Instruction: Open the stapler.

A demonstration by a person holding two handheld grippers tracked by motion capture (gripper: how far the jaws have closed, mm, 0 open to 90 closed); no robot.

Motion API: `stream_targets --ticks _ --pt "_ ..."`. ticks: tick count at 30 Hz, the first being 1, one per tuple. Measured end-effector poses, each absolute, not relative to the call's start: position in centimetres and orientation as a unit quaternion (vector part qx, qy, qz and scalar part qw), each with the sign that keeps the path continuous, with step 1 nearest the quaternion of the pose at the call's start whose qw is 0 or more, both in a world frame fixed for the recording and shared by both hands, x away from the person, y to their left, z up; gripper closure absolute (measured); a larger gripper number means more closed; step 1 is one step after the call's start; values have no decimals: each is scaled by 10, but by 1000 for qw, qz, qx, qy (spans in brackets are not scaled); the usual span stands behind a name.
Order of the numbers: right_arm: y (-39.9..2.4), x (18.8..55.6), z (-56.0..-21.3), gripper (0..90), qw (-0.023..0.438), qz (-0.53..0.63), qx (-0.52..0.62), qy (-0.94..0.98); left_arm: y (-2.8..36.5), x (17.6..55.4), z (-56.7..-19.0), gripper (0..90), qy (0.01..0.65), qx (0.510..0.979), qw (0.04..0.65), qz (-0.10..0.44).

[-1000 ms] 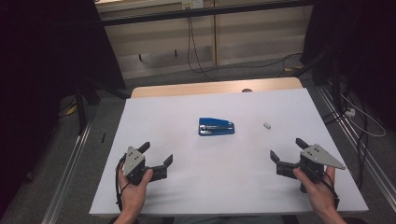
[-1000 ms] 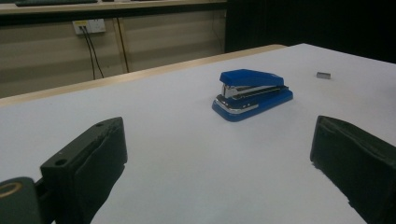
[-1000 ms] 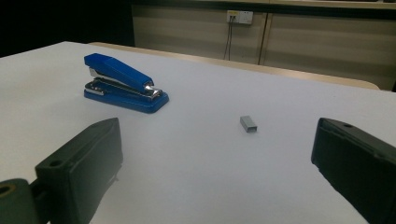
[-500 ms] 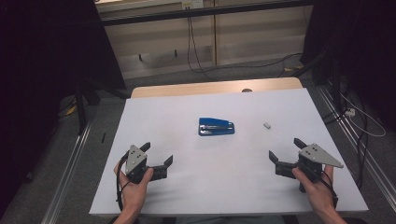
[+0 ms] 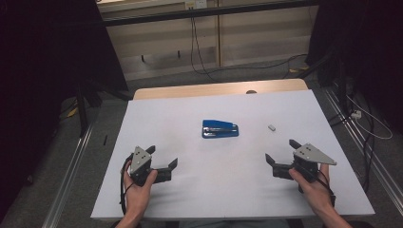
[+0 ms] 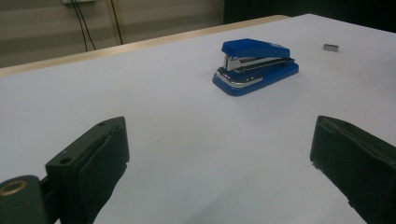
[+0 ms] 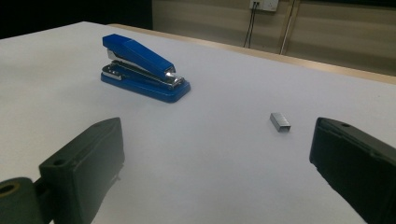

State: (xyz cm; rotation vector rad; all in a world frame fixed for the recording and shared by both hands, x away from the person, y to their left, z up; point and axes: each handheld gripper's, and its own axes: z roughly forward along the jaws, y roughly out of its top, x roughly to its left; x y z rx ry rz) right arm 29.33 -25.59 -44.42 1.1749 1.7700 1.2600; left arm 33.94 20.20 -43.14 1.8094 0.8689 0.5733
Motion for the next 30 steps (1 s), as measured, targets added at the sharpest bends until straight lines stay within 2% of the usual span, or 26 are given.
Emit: stream_targets --ticks 11,30 --pt "-242 305 -444 24 315 483 430 695 195 353 -432 89 345 766 503 203" --pt "-214 324 -443 42 264 500 422 709 180 374 -432 54 333 772 497 213"
